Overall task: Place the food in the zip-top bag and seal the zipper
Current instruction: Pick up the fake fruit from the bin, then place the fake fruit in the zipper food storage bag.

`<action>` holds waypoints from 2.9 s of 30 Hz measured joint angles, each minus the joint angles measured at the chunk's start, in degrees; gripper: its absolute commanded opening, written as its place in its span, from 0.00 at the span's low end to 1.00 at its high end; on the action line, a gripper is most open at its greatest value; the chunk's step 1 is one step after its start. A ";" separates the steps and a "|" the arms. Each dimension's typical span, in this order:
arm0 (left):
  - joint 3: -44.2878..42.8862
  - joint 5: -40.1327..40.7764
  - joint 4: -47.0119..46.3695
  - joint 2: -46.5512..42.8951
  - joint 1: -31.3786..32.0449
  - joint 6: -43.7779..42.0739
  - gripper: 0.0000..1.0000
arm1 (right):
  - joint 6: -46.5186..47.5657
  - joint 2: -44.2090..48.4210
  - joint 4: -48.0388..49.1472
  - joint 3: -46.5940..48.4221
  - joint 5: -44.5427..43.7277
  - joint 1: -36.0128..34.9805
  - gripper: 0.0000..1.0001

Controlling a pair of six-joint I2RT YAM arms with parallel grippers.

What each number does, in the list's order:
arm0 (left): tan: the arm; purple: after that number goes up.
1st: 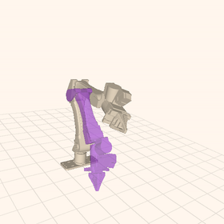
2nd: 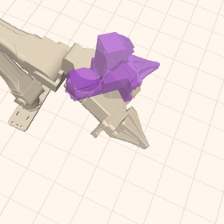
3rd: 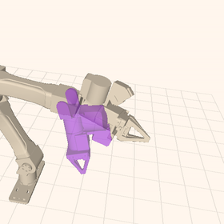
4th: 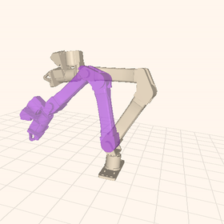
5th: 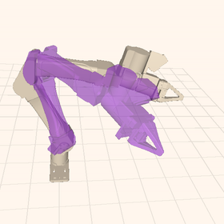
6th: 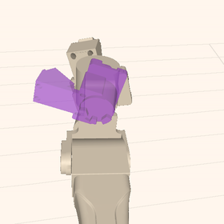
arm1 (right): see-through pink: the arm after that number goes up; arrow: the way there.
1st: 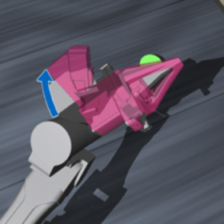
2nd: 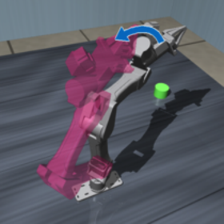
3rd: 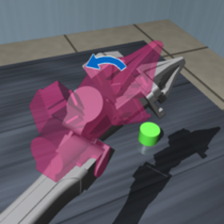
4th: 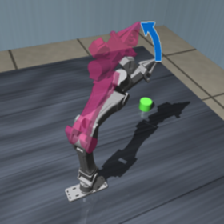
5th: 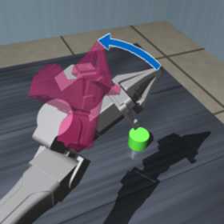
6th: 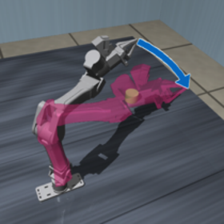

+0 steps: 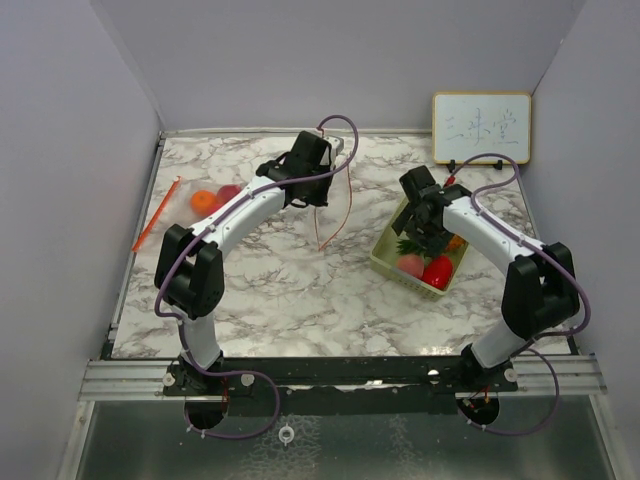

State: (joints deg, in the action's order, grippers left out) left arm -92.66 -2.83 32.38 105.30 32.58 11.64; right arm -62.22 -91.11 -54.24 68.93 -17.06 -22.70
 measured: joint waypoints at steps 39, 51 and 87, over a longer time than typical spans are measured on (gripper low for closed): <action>3.23 -0.26 -0.81 -1.16 0.00 -1.60 0.00 | 20.24 10.03 8.28 -1.64 1.68 5.95 0.02; 3.23 -1.07 -1.16 -1.25 -0.33 0.46 0.00 | 37.11 21.03 16.35 2.32 44.52 6.19 0.02; 10.93 -21.46 -24.96 -2.86 -5.14 29.57 0.00 | 39.26 4.68 35.32 -7.65 64.98 4.87 0.02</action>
State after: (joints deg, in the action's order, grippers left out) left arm -81.73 -24.29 7.42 102.43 27.44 41.21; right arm -22.96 -86.43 -18.92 61.28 47.92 -17.82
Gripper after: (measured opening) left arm 0.011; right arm 0.138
